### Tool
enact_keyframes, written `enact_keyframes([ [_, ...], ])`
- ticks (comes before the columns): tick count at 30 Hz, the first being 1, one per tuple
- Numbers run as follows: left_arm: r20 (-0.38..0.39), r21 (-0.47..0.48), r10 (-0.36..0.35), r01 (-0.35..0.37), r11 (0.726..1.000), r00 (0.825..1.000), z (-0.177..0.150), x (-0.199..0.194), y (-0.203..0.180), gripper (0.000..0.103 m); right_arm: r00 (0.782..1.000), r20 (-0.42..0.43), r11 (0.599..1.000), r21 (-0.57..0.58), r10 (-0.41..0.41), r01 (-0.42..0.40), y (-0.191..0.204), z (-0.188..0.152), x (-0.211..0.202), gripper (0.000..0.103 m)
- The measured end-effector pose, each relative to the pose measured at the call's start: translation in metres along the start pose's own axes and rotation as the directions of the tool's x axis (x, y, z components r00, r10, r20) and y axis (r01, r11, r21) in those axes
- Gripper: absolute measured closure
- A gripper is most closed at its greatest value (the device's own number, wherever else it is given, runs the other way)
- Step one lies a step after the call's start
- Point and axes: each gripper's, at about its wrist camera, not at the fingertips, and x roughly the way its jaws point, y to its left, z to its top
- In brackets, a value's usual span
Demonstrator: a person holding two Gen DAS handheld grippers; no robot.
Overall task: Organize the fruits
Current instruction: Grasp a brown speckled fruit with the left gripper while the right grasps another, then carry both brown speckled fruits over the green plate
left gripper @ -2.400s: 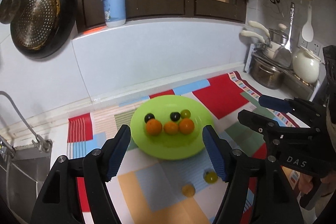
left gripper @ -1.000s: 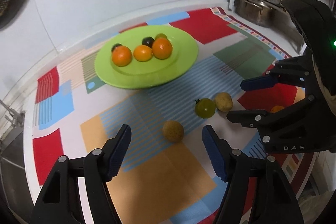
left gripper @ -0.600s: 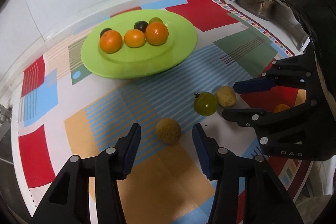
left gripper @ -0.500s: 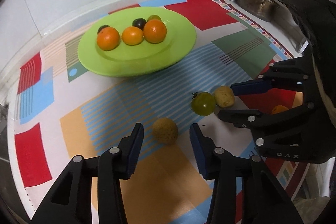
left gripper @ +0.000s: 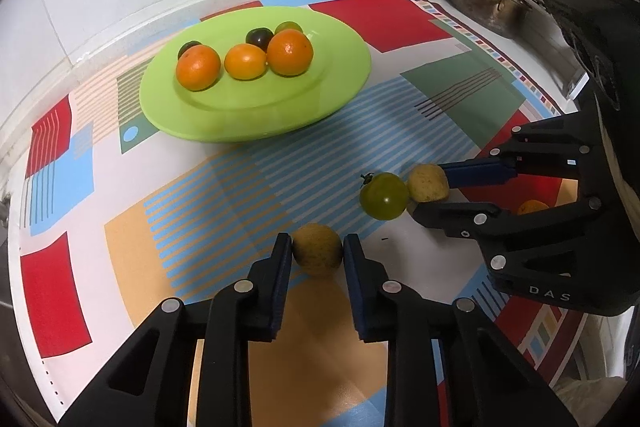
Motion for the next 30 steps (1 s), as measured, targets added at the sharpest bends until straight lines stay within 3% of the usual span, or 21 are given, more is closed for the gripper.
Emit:
enact_keyframes([
  [18,0.080,0.008,0.035,-0.036,0.999,0.996,0.002,-0.025,-0.010,0.076,0.998,0.067,1.000,0.026,-0.005,0.003,-0.001,-0.006,-0.021,0.074],
  [30,0.156,0.004,0.055,-0.056,0.998,0.986,0.016,-0.050,-0.010,0.076,0.987,0.163,0.999,0.037,-0.008,0.002,-0.002,0.005,-0.052,0.074],
])
